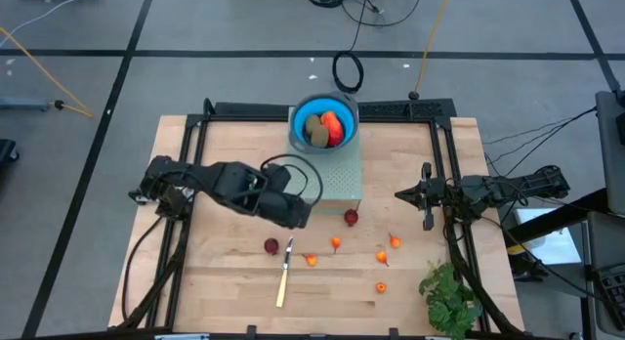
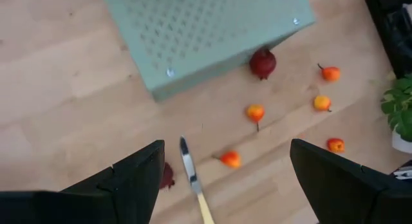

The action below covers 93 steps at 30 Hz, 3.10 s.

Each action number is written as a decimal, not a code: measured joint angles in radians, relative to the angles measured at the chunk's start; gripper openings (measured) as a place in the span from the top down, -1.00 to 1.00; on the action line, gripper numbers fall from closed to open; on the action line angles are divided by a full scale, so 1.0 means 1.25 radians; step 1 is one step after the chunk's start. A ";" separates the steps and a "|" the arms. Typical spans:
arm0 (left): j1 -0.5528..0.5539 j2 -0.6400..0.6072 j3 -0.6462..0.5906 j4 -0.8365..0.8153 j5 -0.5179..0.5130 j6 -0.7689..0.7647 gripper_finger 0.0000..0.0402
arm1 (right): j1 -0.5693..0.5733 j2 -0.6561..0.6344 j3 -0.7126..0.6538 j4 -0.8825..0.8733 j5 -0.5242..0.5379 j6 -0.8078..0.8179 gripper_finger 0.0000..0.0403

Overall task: Pick & Place Fruit
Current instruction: Put the pomegranate into the blue strainer bowl on the shelf

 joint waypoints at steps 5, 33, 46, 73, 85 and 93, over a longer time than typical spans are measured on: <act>-0.026 0.013 0.000 0.002 0.023 -0.041 -0.67 | 0.000 0.000 0.000 0.000 0.000 0.000 1.00; -0.013 0.008 -0.372 0.101 0.245 -0.064 -0.67 | 0.000 0.000 0.000 0.000 0.000 0.000 1.00; -0.008 0.006 -0.551 0.231 0.329 -0.130 -0.67 | 0.000 0.000 0.000 0.000 0.000 0.000 1.00; 0.013 -0.129 -0.897 0.621 0.307 -0.404 -0.67 | 0.000 0.005 0.000 -0.027 0.000 0.000 1.00; 0.013 -0.129 -0.905 0.664 0.307 -0.472 -0.67 | 0.000 0.007 0.000 -0.030 0.000 0.000 1.00; 0.009 -0.110 -0.905 0.672 0.307 -0.504 -0.67 | 0.000 0.007 0.000 -0.030 0.000 0.000 1.00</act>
